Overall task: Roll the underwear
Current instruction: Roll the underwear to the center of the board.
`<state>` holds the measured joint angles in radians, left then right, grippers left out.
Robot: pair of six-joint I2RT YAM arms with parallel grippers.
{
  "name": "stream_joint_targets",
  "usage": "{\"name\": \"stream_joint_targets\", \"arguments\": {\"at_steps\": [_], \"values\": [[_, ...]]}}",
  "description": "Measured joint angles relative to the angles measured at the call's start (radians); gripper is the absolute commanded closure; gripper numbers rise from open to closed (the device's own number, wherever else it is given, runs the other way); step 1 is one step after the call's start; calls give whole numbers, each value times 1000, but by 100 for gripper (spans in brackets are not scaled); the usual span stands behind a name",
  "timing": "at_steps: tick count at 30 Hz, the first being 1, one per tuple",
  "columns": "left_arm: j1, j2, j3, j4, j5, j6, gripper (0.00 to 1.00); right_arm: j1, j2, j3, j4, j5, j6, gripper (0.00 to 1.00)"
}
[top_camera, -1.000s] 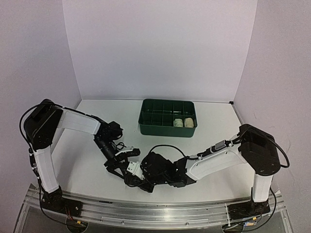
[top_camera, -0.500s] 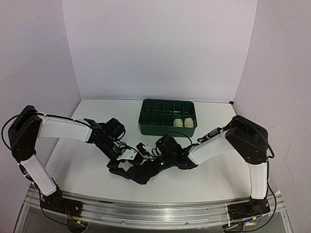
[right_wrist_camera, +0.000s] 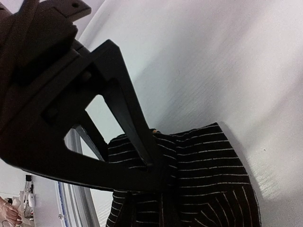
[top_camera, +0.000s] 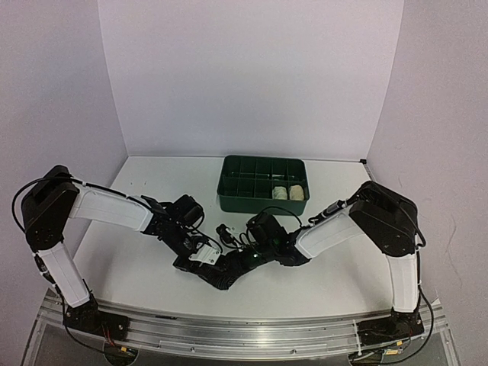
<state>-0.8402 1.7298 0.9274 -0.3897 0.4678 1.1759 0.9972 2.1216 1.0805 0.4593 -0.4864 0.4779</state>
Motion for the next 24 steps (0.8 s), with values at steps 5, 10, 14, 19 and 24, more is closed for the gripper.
{"name": "stream_joint_targets", "arguments": {"at_steps": [5, 10, 14, 19, 24], "values": [[-8, 11, -9, 17, -25, 3, 62, 1, -3, 0, -5, 8, -10, 94], [-10, 15, -13, 25, -25, 3, 100, 3, -13, -1, -16, 9, -44, 69], [-15, 18, 8, 13, -19, -34, 100, 5, -68, -31, -53, 78, -99, 59], [-25, 28, 27, -12, -4, -143, 100, 11, -226, -137, -114, 210, -205, 52], [-21, 25, 28, -38, 16, -297, 100, 23, -435, -256, -140, 344, -321, 51]]}}
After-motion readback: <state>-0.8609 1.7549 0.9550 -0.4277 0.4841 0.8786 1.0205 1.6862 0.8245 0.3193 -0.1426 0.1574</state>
